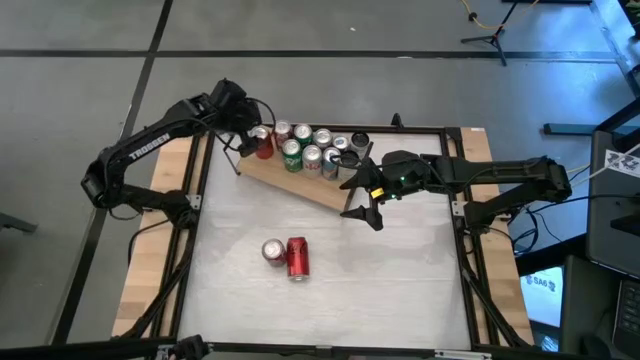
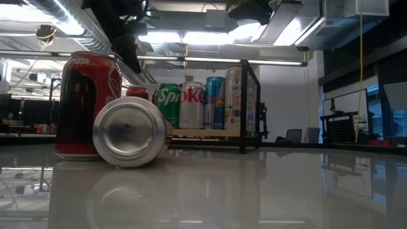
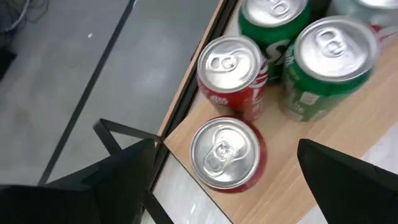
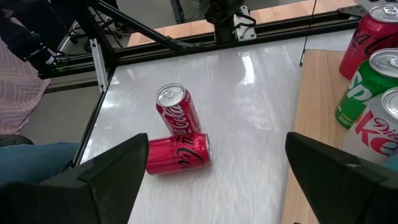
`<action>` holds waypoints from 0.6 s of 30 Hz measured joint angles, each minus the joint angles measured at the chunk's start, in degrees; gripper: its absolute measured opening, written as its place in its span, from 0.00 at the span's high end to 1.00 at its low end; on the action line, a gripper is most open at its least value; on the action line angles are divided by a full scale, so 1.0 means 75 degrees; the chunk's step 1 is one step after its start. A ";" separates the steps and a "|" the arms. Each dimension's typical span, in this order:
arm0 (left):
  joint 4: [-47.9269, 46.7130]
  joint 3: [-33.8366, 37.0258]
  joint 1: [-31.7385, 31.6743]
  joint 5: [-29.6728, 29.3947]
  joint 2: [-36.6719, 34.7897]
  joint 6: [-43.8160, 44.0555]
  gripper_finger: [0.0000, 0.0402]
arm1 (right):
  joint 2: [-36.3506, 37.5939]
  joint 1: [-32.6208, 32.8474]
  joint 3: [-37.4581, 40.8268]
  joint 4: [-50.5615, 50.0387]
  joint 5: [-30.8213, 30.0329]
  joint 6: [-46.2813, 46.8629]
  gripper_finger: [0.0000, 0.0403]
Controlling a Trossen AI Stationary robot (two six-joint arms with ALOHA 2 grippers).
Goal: Place canned beverage on shelf
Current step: Put the left red black soda can on the shelf
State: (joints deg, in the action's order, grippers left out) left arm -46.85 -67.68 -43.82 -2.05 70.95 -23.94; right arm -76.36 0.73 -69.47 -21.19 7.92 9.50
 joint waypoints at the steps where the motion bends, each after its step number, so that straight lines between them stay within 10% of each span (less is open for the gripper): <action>1: -0.0001 0.0000 0.0052 -0.0003 -0.0062 0.0000 0.05 | -0.0001 0.0000 0.0000 0.0000 0.0000 0.0003 0.08; 18: -0.0036 0.0000 0.1134 -0.0034 -0.0977 0.1749 0.05 | -0.0002 0.0000 0.0000 0.0002 0.0000 0.0001 0.08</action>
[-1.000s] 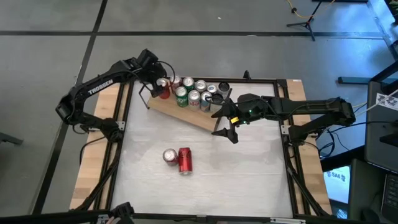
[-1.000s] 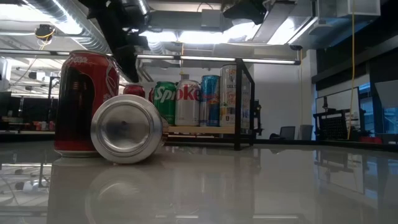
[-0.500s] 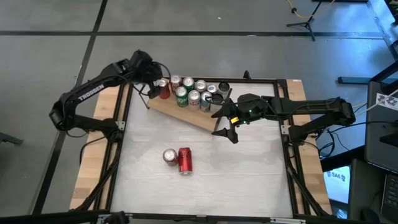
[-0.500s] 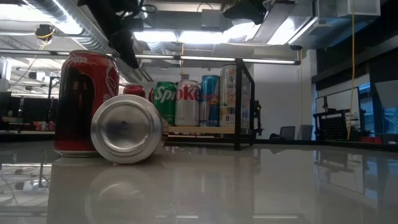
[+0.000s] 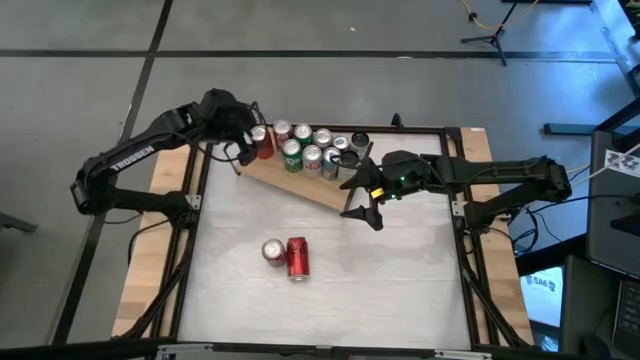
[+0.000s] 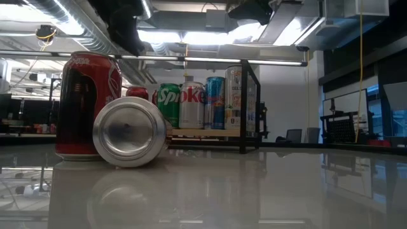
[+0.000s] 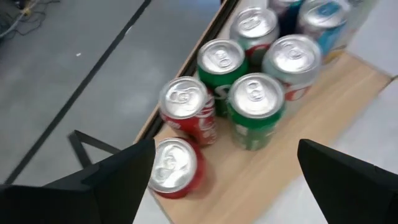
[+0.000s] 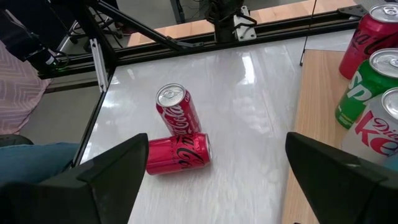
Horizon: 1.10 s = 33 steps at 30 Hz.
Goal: Place canned beverage on shelf
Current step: Put the left red black soda can on the shelf
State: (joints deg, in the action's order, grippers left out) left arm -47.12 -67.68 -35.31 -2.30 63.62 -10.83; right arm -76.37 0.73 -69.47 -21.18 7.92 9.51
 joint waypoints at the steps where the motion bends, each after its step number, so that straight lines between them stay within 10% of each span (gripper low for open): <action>1: -0.0027 0.0000 0.0080 0.0003 -0.0029 0.0134 0.05 | 0.0000 0.0000 0.0000 -0.0002 0.0000 0.0000 0.08; 20: -0.1788 0.0055 0.2088 -0.1419 -0.0091 0.3077 0.47 | -0.0001 0.0000 0.0000 -0.0001 0.0000 -0.0037 0.08; 33: -0.0014 0.2485 0.2381 -0.2430 -0.0083 0.4632 0.73 | -0.0001 0.0000 0.0000 0.0001 0.0000 -0.0167 0.08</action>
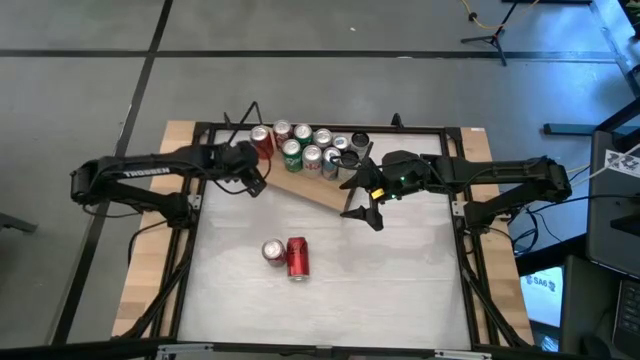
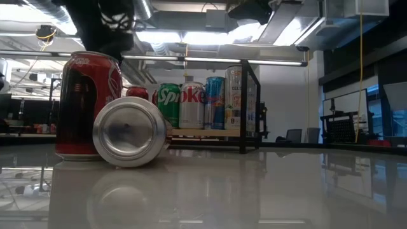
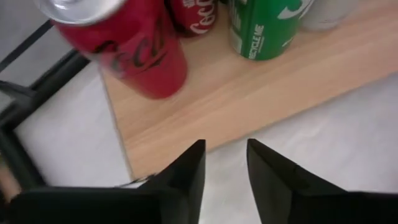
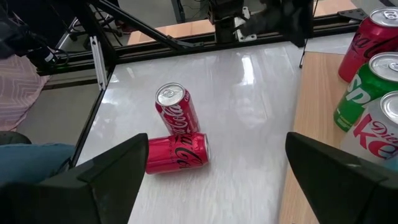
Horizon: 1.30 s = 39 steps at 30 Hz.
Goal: Place canned beverage on shelf
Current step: Put the left red black soda can on the shelf
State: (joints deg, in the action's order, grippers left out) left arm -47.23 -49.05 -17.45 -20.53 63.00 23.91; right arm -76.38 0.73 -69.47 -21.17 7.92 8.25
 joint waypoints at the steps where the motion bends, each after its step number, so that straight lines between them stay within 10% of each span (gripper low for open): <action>1: 0.0288 0.0183 0.0000 -0.0002 0.0000 0.0005 0.75 | 0.0000 0.0000 0.0000 -0.0003 0.0000 0.0000 0.08; 14: 0.2965 0.1461 -0.0006 -0.1577 0.0000 0.0530 0.99 | 0.0001 0.0000 0.0000 0.0000 0.0001 -0.0003 0.08; 39: 0.3863 0.1674 -0.0603 -0.2195 0.0347 0.0810 1.00 | 0.0000 0.0000 0.0000 0.0000 0.0003 -0.0006 0.08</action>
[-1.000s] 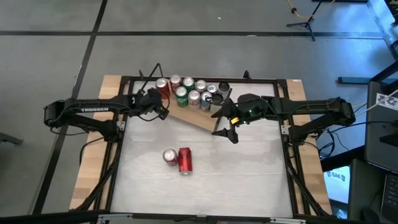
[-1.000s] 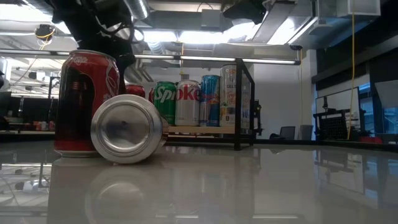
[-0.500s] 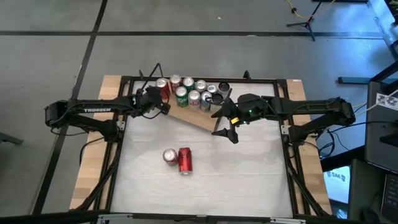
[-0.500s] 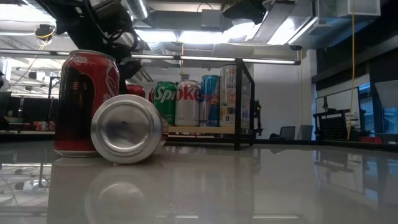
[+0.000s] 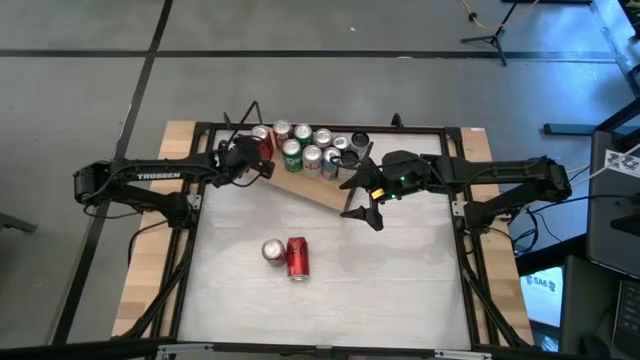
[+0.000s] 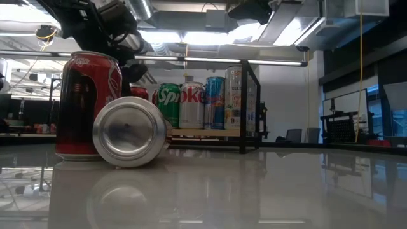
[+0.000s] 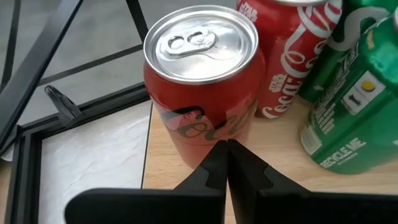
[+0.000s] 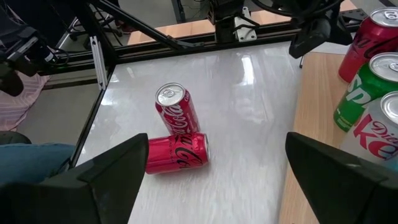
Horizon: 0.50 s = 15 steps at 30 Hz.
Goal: Place canned beverage on shelf
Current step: Put the left red black soda can on the shelf
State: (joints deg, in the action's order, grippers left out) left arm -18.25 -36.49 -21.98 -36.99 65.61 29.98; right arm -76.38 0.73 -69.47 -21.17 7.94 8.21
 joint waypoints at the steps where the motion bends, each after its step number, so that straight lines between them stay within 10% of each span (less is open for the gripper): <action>1: 0.0036 0.0000 0.0000 -0.0003 0.0000 0.0017 1.00 | 0.0003 0.0000 0.0000 0.0000 0.0000 0.0000 0.08; 15: 0.0079 0.0020 0.0384 0.0253 0.0029 0.1271 1.00 | 0.0000 0.0003 0.0000 -0.0003 0.0000 0.0000 0.08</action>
State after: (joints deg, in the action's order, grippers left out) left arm -17.66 -36.34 -19.10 -35.10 65.83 39.51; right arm -76.38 0.75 -69.47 -21.19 7.94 8.21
